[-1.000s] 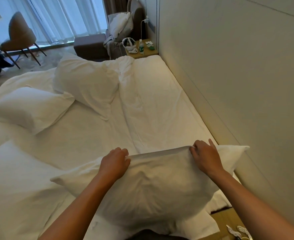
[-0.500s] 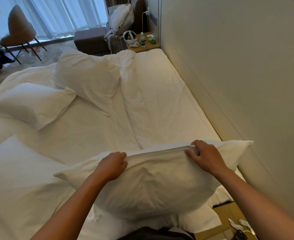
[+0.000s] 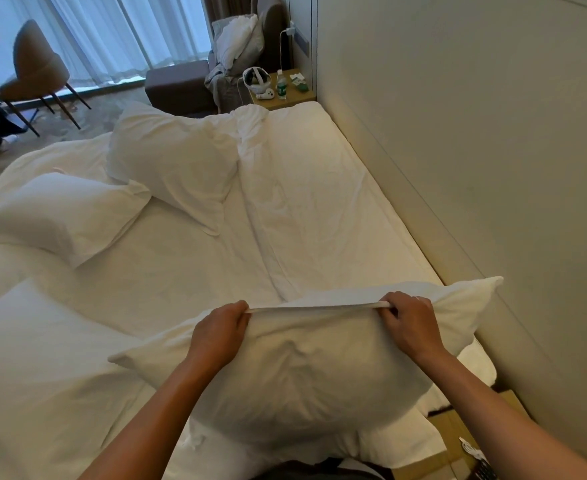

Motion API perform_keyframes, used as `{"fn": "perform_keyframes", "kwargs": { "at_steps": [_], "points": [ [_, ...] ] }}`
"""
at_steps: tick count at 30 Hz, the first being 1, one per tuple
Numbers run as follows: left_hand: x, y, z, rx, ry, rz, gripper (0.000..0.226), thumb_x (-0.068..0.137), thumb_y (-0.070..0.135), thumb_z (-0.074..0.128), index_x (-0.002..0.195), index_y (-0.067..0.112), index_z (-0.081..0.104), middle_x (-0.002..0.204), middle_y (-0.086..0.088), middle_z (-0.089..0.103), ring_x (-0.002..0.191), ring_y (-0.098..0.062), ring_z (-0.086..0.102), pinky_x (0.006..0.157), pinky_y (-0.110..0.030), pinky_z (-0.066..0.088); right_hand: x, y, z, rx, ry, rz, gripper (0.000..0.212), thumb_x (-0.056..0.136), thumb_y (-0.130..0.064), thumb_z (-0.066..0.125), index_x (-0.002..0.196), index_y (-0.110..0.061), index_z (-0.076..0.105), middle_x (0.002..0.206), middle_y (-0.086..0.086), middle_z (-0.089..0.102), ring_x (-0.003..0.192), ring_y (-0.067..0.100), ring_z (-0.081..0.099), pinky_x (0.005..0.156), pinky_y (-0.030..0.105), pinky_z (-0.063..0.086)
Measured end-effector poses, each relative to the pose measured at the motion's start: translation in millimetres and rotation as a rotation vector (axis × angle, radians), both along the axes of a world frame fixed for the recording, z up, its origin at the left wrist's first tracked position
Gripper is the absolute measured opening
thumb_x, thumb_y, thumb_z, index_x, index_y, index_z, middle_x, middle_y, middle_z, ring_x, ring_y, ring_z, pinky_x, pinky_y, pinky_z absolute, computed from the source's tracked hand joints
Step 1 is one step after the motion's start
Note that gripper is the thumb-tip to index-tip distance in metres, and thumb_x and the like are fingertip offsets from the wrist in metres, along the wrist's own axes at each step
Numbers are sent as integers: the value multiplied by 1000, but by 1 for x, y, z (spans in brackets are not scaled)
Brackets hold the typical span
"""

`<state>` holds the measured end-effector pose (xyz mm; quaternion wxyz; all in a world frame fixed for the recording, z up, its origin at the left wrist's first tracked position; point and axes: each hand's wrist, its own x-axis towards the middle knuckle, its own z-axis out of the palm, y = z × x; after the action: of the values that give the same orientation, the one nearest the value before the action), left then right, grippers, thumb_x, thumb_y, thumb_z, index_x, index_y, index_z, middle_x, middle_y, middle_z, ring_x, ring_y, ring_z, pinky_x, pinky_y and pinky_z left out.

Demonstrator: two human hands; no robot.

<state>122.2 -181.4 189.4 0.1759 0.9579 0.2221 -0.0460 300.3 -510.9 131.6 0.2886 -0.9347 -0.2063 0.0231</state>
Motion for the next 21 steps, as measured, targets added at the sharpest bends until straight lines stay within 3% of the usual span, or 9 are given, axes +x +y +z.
{"fn": "perform_keyframes", "kwargs": {
  "at_steps": [6, 11, 16, 21],
  "points": [
    [8, 10, 16, -15, -144, 35, 20, 102, 38, 46, 92, 30, 61, 79, 4, 69, 72, -24, 64, 56, -32, 45, -6, 4, 30, 68, -69, -43, 12, 95, -18, 69, 89, -22, 79, 78, -9, 72, 69, 18, 62, 80, 41, 49],
    [27, 18, 36, -1, -216, 15, 22, 103, 40, 43, 98, 31, 63, 85, 2, 71, 78, -26, 66, 65, -37, 53, -6, 6, 60, 94, -165, -107, 13, 91, -13, 72, 81, -20, 76, 69, -9, 67, 61, 12, 49, 76, 40, 48],
    [52, 20, 59, -5, -356, -68, 24, 103, 41, 42, 90, 31, 60, 72, 10, 62, 69, -20, 61, 57, -32, 45, -13, -4, 98, 93, -256, -201, 14, 91, -15, 72, 78, -21, 74, 65, -16, 55, 58, 14, 50, 68, 34, 41],
    [84, 15, 74, -31, -423, -182, 23, 103, 40, 43, 94, 31, 62, 75, 7, 66, 70, -20, 59, 60, -34, 47, -27, -23, 125, 69, -280, -303, 14, 92, -17, 70, 79, -18, 75, 70, -4, 69, 64, 23, 61, 67, 37, 47]
  ]
}}
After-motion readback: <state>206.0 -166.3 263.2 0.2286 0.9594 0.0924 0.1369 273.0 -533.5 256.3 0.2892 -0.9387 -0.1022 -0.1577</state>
